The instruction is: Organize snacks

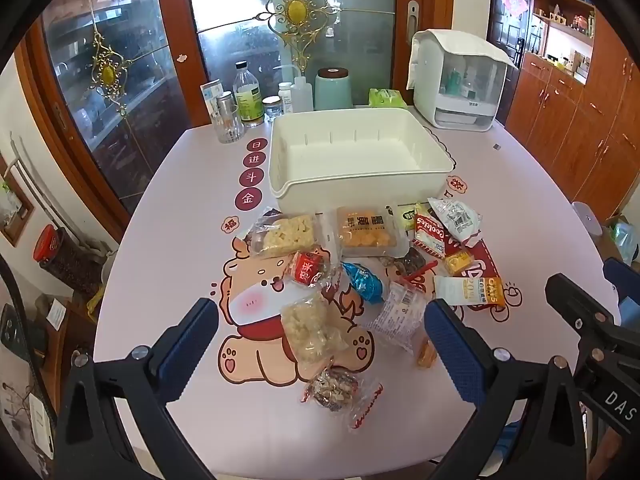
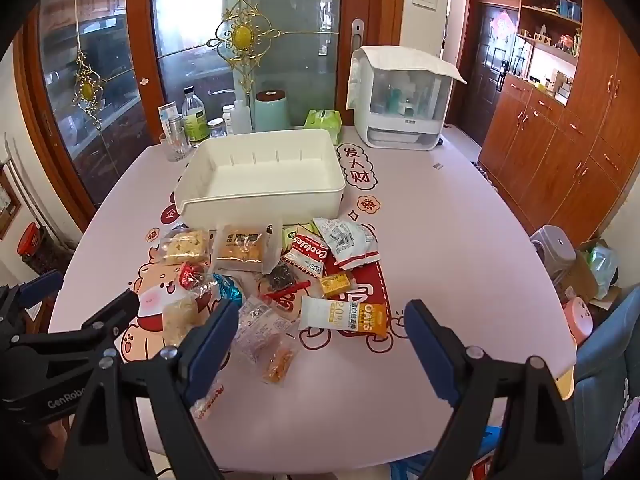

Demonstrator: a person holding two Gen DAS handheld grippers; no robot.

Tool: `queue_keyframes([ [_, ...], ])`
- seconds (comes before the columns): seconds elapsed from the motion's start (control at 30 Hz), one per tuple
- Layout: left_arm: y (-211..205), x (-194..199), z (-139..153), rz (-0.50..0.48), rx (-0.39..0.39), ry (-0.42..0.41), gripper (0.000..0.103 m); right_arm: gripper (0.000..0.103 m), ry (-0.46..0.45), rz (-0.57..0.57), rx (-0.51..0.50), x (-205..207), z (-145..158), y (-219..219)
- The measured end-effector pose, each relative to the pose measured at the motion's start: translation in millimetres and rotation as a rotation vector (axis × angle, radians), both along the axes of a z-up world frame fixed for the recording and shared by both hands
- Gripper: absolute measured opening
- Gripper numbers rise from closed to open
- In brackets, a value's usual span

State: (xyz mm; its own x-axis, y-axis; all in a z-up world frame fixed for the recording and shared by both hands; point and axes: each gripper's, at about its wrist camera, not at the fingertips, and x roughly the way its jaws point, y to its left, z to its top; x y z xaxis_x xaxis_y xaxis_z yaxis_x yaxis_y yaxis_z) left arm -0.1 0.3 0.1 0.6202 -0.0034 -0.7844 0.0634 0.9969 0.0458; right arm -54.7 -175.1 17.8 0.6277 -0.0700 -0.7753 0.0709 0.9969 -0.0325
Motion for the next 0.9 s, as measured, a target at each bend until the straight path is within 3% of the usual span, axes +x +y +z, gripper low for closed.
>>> queue_keyframes([
  [0.37, 0, -10, -3, -0.01, -0.009, -0.011, 0.102, 0.086, 0.026, 0.023, 0.013, 4, -3, 5],
  [0.9, 6, 8, 1, 0.001, -0.025, 0.007, 0.102, 0.086, 0.049, 0.038, 0.032, 12, -6, 5],
])
